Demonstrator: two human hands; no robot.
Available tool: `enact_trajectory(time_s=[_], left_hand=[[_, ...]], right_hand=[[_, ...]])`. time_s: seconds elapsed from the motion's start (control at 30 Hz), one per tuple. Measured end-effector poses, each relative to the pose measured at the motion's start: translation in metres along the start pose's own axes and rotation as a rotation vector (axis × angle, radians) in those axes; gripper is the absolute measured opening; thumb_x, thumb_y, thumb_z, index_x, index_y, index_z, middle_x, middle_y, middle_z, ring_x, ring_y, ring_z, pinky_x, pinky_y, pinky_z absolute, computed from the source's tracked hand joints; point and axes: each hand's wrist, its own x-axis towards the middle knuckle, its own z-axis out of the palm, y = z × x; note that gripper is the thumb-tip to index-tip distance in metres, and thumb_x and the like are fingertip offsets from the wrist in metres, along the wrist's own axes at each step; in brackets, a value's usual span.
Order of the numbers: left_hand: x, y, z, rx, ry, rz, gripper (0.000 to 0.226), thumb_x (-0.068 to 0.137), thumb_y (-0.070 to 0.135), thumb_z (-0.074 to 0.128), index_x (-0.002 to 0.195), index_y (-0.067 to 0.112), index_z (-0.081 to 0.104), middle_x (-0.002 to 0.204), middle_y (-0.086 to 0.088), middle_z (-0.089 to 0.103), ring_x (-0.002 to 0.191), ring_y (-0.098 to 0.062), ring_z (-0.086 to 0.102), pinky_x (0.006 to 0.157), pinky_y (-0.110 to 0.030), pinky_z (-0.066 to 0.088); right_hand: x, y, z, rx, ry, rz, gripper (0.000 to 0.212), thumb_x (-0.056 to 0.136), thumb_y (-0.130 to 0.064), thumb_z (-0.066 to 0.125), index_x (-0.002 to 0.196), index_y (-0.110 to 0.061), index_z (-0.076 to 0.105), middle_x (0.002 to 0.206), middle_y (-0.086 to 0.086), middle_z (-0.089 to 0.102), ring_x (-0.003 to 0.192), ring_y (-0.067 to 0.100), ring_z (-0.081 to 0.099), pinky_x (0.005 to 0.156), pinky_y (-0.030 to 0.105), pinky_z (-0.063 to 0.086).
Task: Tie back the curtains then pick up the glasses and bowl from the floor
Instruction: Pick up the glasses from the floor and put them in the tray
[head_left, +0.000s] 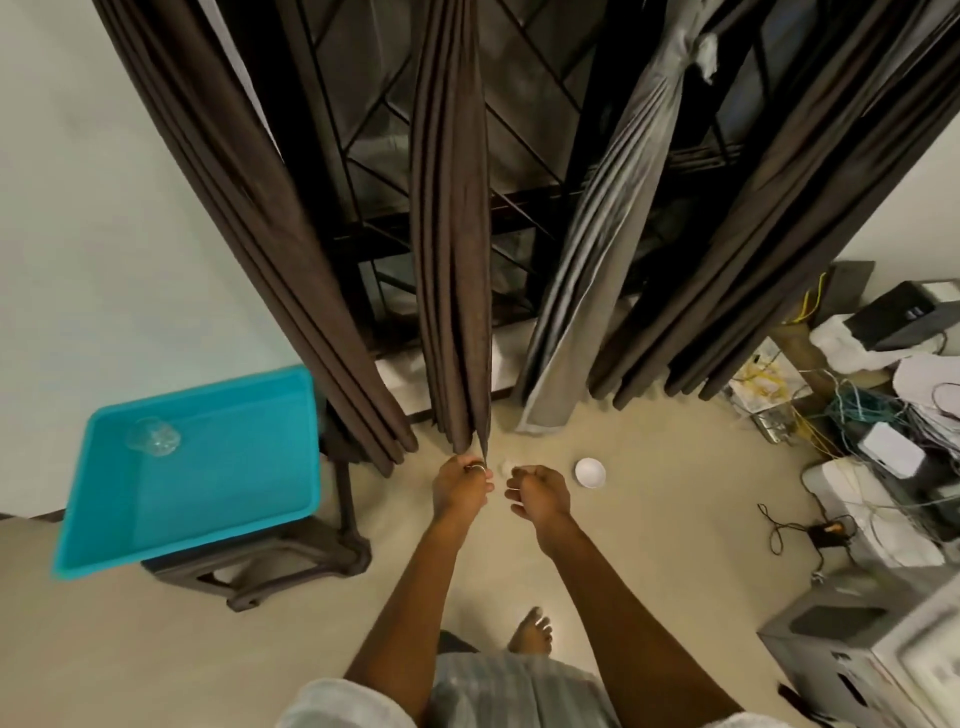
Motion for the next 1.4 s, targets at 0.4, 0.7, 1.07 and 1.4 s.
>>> enact_trajectory(time_s=[0.4,0.7,1.07,1.4], left_hand=[[0.051,0.044,0.060,-0.008,-0.058,-0.060,0.022,0.096,0.008,0.049,0.087,0.023,0.063,0.092,-0.006,0.071,0.072,-0.018,0.067,0.063,-0.029,0.054],[0.090,0.058,0.081,0.011,-0.133,-0.162,0.018,0.097,0.024,0.059,0.109,0.015,0.068,0.101,-0.006,0.074,0.082,-0.017,0.069,0.074,-0.032,0.056],[0.201,0.010,0.115,-0.054,-0.127,-0.408,0.013,0.101,0.026,0.058,0.105,0.016,0.063,0.127,-0.013,0.065,0.119,-0.028,0.060,0.105,-0.047,0.049],[0.329,-0.101,0.184,-0.008,-0.156,-0.522,0.047,0.105,0.037,0.047,0.142,0.009,0.051,0.143,-0.010,0.055,0.133,-0.026,0.050,0.108,-0.040,0.045]], right_hand=[[0.055,-0.052,-0.039,0.008,0.003,-0.007,0.013,0.097,-0.007,0.056,0.096,-0.010,0.068,0.109,0.015,0.072,0.086,0.025,0.070,0.078,0.031,0.056],[0.099,-0.075,-0.045,-0.142,0.000,0.021,0.013,0.096,-0.002,0.059,0.097,-0.009,0.070,0.105,0.014,0.069,0.095,0.027,0.067,0.087,0.034,0.052],[0.246,-0.023,-0.028,-0.648,-0.174,-0.075,0.027,0.101,-0.019,0.059,0.126,-0.015,0.067,0.135,0.002,0.066,0.126,0.021,0.061,0.109,0.031,0.046],[0.406,0.077,-0.020,-0.677,-0.279,0.069,0.044,0.096,-0.015,0.057,0.140,-0.012,0.055,0.141,0.005,0.063,0.130,0.023,0.057,0.108,0.036,0.045]])
